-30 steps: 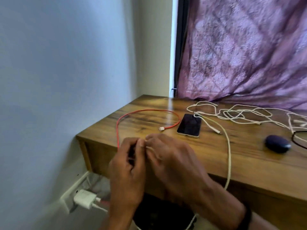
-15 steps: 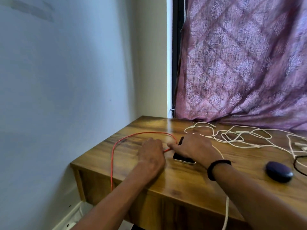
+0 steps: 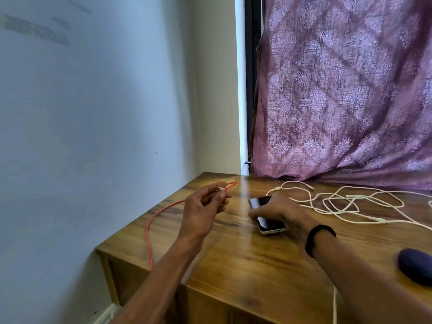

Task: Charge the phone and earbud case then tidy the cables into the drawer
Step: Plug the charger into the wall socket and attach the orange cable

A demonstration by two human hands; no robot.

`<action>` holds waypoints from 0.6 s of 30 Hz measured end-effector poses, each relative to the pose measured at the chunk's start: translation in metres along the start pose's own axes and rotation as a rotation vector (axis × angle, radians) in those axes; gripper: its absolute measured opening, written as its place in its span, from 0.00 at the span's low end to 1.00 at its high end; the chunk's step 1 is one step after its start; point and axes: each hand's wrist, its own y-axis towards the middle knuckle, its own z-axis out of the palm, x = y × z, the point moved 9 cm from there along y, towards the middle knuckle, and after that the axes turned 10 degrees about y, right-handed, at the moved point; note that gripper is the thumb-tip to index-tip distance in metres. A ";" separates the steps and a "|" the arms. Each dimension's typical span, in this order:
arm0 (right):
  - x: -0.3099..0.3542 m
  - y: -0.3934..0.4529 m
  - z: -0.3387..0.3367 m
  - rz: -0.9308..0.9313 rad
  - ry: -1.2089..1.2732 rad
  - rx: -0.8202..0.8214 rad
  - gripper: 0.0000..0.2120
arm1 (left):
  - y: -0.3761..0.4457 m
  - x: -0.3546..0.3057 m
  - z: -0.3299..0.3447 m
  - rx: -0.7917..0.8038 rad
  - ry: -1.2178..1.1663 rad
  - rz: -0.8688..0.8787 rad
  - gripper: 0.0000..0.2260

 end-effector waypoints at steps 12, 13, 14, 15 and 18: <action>-0.027 0.027 -0.019 0.111 1.415 0.062 0.12 | -0.001 -0.005 0.089 0.140 0.395 0.283 0.07; -0.029 0.028 -0.019 0.110 1.426 0.043 0.14 | -0.003 -0.006 0.093 0.152 0.411 0.284 0.06; -0.032 0.029 -0.018 0.110 1.447 0.021 0.17 | -0.005 -0.006 0.096 0.154 0.425 0.286 0.05; -0.034 0.029 -0.017 0.111 1.467 0.010 0.19 | -0.006 -0.007 0.096 0.143 0.435 0.296 0.05; -0.036 0.032 -0.013 0.112 1.486 -0.037 0.21 | -0.005 -0.007 0.095 0.099 0.470 0.344 0.07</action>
